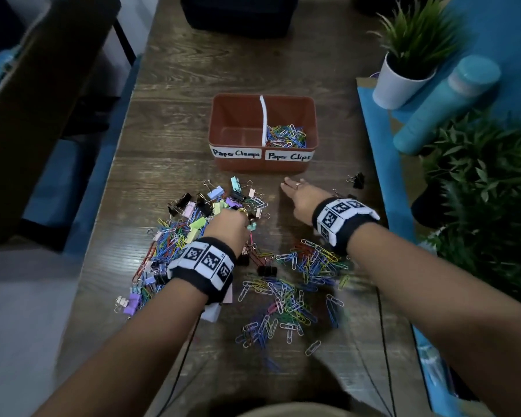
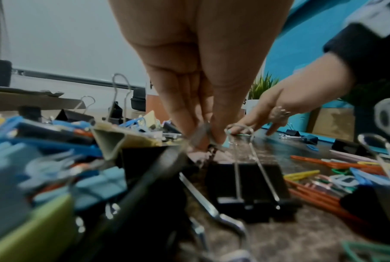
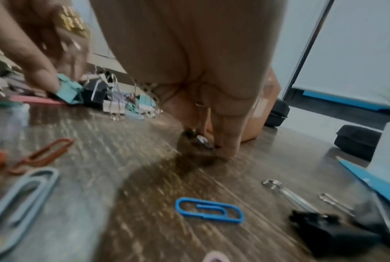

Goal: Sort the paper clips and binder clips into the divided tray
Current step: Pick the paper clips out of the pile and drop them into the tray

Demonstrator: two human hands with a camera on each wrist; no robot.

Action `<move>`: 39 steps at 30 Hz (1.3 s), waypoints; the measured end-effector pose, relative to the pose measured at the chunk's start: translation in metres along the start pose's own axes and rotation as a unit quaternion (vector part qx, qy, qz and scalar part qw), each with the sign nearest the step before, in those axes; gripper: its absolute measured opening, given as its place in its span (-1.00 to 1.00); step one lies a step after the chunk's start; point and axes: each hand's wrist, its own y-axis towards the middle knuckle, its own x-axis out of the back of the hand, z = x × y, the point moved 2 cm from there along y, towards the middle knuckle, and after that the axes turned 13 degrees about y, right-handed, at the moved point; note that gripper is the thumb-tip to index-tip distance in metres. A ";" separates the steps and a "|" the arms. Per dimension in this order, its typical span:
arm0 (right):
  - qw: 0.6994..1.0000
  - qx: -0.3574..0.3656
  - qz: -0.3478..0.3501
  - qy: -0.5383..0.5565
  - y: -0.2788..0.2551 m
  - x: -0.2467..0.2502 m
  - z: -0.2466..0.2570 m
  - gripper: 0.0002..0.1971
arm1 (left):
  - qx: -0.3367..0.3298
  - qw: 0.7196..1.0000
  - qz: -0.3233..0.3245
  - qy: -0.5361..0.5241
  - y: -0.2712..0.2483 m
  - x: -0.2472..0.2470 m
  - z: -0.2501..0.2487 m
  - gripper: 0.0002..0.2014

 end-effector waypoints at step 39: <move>0.966 -0.005 -0.167 0.198 -0.098 -0.069 -0.049 -0.37 | -0.133 0.990 -0.022 0.035 0.006 0.018 -0.050 -0.59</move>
